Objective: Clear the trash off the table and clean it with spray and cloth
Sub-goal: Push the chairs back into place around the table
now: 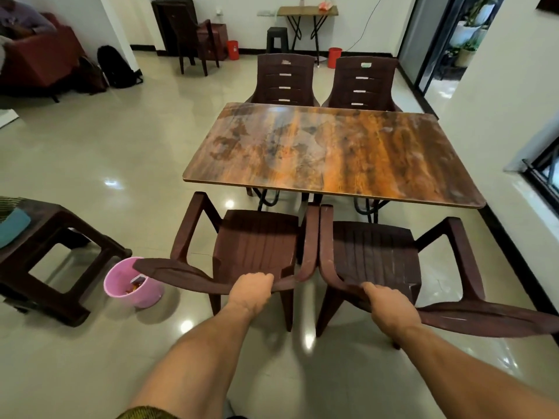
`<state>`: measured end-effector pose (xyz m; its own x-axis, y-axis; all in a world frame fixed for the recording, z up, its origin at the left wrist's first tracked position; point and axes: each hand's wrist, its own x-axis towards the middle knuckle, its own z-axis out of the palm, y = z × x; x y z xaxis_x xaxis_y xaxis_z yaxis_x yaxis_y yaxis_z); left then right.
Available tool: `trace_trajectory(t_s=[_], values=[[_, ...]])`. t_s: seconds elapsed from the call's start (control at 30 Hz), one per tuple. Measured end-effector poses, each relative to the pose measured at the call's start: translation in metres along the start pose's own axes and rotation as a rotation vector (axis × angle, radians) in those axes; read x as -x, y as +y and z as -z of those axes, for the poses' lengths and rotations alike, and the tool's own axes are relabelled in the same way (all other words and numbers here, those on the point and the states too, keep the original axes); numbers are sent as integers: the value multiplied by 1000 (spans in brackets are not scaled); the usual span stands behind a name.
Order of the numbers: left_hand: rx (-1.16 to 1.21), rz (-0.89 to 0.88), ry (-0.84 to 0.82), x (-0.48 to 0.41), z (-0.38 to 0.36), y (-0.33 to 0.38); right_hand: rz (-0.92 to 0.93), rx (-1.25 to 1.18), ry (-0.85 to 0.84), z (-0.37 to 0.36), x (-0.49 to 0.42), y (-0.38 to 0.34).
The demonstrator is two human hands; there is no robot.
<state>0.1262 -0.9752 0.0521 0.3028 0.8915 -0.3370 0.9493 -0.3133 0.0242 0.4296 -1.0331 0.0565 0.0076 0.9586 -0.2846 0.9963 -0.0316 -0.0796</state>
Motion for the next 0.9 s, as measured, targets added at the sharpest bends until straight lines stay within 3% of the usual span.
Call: trace_trajectory(t_s=[0.13, 0.9], values=[[72, -55, 62, 7, -8, 8, 33, 23, 6, -6, 4, 4], [76, -101, 66, 29, -20, -4, 79, 16, 36, -17, 28, -5]])
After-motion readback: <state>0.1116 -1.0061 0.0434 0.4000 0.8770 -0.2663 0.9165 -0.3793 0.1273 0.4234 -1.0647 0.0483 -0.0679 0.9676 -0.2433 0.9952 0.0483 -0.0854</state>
